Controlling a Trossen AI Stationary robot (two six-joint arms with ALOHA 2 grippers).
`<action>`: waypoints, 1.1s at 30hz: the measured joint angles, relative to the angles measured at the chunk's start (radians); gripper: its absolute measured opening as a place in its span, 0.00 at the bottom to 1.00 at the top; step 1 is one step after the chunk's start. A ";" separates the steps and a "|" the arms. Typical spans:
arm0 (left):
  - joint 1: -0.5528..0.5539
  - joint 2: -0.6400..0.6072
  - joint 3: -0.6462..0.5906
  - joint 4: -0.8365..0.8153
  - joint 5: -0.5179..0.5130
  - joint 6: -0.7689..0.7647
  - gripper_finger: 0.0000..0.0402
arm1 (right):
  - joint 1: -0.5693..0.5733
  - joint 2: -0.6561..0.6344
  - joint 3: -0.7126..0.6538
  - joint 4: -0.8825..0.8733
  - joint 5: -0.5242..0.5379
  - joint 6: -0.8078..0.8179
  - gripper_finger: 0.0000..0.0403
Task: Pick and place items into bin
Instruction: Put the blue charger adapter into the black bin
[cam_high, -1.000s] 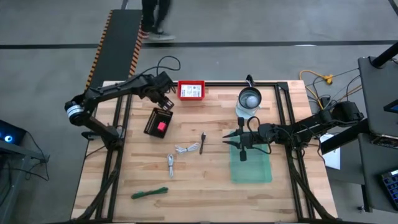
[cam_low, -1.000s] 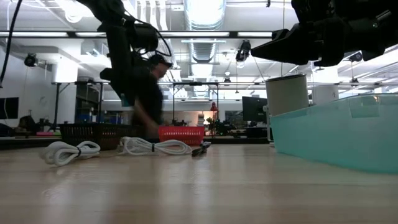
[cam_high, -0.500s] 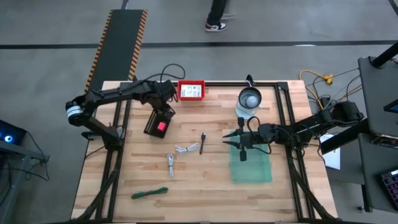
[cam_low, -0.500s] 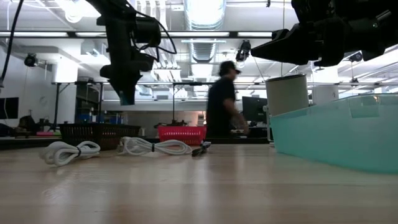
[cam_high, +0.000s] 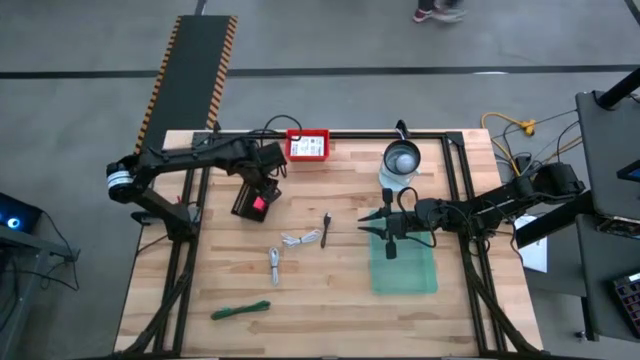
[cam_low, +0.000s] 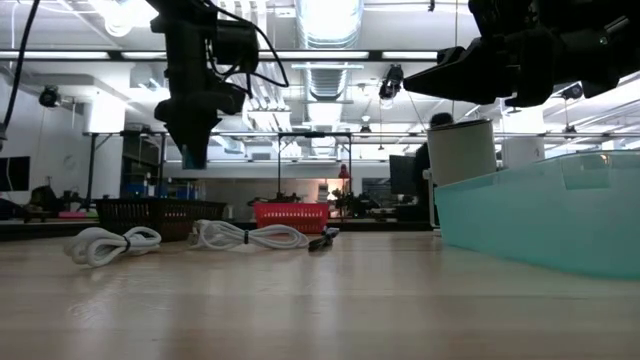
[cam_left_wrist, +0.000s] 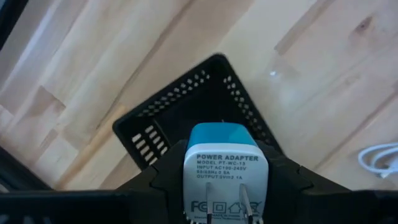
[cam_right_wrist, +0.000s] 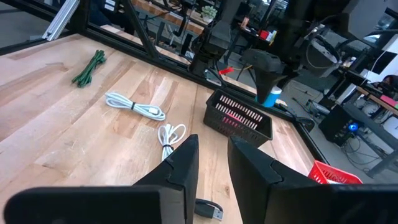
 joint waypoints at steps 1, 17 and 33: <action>-0.004 0.000 0.000 -0.006 0.000 -0.001 0.32 | 0.000 0.000 0.000 0.000 0.000 0.000 0.19; -0.056 0.000 -0.101 -0.037 0.040 -0.031 0.32 | 0.000 0.000 0.000 -0.010 0.000 0.000 0.17; -0.055 0.000 -0.172 -0.036 0.077 -0.184 0.32 | 0.000 0.000 0.000 -0.018 0.000 0.003 0.18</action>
